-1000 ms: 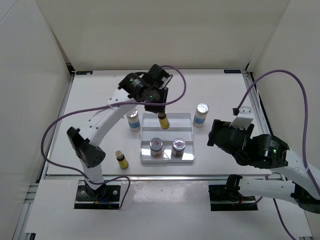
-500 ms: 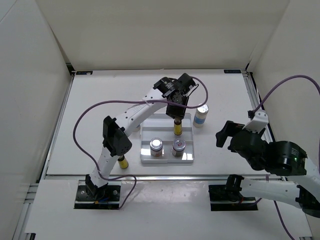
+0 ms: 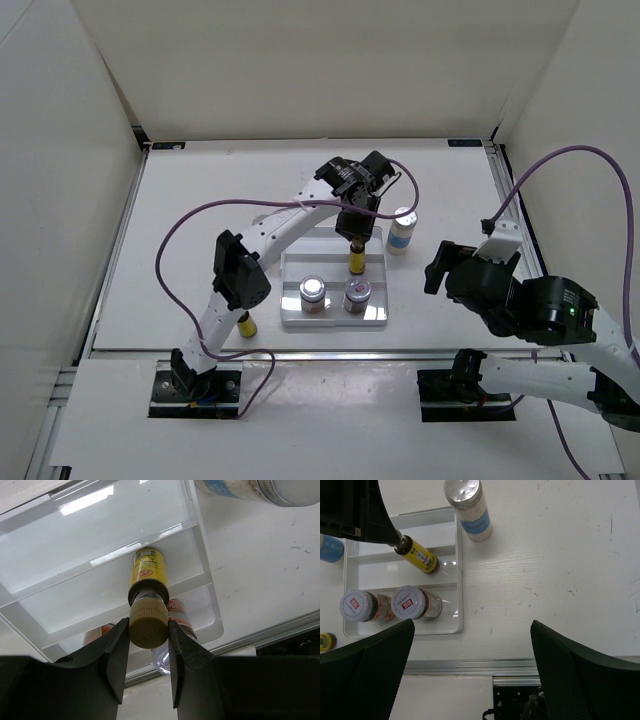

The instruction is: Organize the condiment bottles

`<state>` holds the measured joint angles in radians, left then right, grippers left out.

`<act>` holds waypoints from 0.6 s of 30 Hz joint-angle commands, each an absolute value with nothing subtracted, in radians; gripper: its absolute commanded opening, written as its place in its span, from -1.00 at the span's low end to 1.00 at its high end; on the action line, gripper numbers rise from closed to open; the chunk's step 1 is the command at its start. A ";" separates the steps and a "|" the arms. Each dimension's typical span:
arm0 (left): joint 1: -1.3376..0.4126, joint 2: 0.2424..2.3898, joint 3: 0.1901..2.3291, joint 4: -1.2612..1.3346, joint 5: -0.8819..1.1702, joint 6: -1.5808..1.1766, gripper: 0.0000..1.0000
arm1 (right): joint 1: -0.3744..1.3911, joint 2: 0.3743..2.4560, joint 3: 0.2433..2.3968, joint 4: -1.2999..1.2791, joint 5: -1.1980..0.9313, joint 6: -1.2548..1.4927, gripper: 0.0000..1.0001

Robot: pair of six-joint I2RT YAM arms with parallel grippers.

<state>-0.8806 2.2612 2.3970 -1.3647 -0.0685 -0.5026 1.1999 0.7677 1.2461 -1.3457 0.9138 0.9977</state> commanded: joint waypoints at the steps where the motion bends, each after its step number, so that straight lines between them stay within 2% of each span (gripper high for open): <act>1: -0.888 2.232 2.442 -1.356 -0.046 -0.509 -0.12 | 1.201 0.764 1.244 -1.565 0.940 1.003 1.00; 7: -0.888 2.241 2.479 -1.356 -0.046 -0.488 0.35 | 1.201 0.744 1.244 -1.555 0.940 1.003 1.00; 9: -0.876 2.231 2.511 -1.377 -0.046 -0.479 1.00 | 1.201 0.744 1.244 -1.555 0.940 1.003 1.00; 13: -0.844 2.143 2.549 -1.388 -0.083 -0.457 1.00 | 1.201 0.753 1.244 -1.555 0.940 1.003 1.00; 15: -0.834 2.055 2.549 -1.400 -0.181 -0.436 1.00 | 1.201 0.753 1.244 -1.555 0.940 1.003 1.00; 18: -0.834 1.880 2.427 -1.414 -0.411 -0.463 1.00 | 1.201 0.762 1.244 -1.555 0.940 1.003 1.00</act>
